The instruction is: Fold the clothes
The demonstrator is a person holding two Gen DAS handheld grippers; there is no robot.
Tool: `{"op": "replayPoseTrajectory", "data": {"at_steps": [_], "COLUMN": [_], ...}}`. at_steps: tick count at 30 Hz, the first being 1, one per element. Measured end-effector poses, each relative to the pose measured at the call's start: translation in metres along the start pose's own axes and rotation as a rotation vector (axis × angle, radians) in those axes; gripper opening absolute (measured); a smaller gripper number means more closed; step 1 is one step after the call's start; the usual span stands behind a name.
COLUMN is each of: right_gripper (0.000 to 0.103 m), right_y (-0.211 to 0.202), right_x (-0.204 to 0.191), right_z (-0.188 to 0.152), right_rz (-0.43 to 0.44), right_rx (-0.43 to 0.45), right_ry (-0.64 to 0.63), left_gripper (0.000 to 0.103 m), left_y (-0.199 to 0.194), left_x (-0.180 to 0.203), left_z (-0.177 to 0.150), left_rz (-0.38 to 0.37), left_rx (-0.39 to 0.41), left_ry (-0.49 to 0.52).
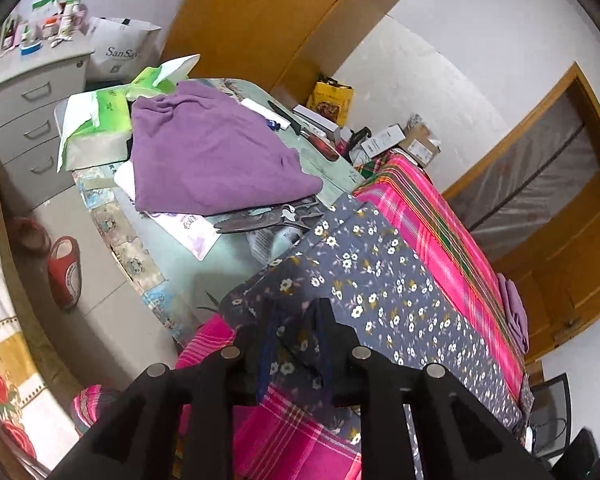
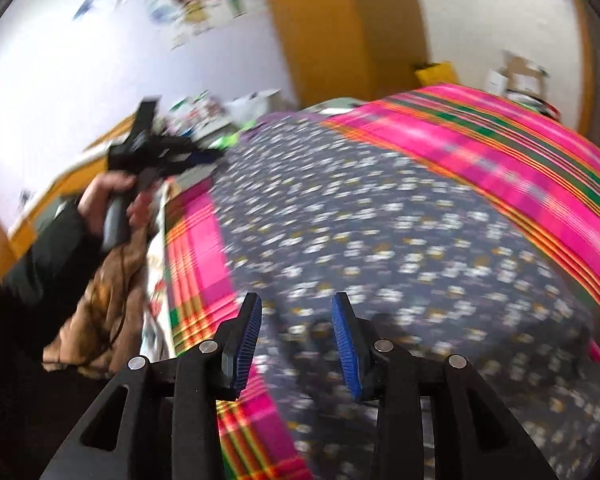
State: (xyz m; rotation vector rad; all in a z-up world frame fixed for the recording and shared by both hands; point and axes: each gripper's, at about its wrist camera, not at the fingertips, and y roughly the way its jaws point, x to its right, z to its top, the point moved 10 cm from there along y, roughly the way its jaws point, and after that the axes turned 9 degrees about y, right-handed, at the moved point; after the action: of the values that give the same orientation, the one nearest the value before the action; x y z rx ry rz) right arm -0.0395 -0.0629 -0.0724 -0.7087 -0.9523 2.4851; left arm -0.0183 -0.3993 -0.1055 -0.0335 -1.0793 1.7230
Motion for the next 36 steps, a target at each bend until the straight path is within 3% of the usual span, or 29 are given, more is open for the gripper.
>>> {"op": "replayPoseTrajectory", "data": {"at_steps": [7, 8, 10, 12, 18, 24, 28, 32, 36], "right_gripper": [0.035, 0.021, 0.005, 0.003, 0.003, 0.006, 0.009, 0.018, 0.020], "right_y": [0.023, 0.025, 0.029, 0.026, 0.025, 0.026, 0.003, -0.031, -0.053], "right_x": [-0.013, -0.012, -0.009, -0.010, -0.019, -0.012, -0.005, 0.017, 0.048], "right_z": [-0.014, -0.015, -0.017, -0.016, -0.019, -0.023, -0.011, 0.003, 0.005], "right_rz": [-0.025, -0.039, -0.070, -0.064, -0.055, -0.045, -0.040, -0.058, -0.129], "right_rx": [-0.076, -0.081, -0.090, -0.082, -0.086, -0.094, -0.026, 0.075, 0.143], "right_ry": [-0.106, -0.112, -0.124, -0.124, -0.155, -0.127, -0.076, 0.026, 0.124], "left_gripper": [0.020, 0.020, 0.016, 0.010, 0.007, 0.008, 0.009, 0.009, 0.009], "left_y": [0.001, 0.001, 0.002, 0.002, -0.005, -0.004, -0.016, -0.035, -0.045], "left_x": [0.000, -0.001, -0.001, -0.001, -0.005, -0.006, 0.001, 0.015, 0.057], "left_z": [0.000, 0.000, 0.001, 0.002, 0.006, -0.001, 0.000, 0.001, -0.003], "left_rz": [0.047, 0.055, 0.067, 0.073, 0.082, 0.076, 0.077, 0.144, 0.159], "left_rx": [0.007, 0.007, 0.009, 0.014, 0.044, 0.023, 0.021, 0.054, 0.074], "left_ry": [-0.002, 0.000, 0.004, 0.005, -0.001, 0.016, 0.041, 0.114, 0.231]}}
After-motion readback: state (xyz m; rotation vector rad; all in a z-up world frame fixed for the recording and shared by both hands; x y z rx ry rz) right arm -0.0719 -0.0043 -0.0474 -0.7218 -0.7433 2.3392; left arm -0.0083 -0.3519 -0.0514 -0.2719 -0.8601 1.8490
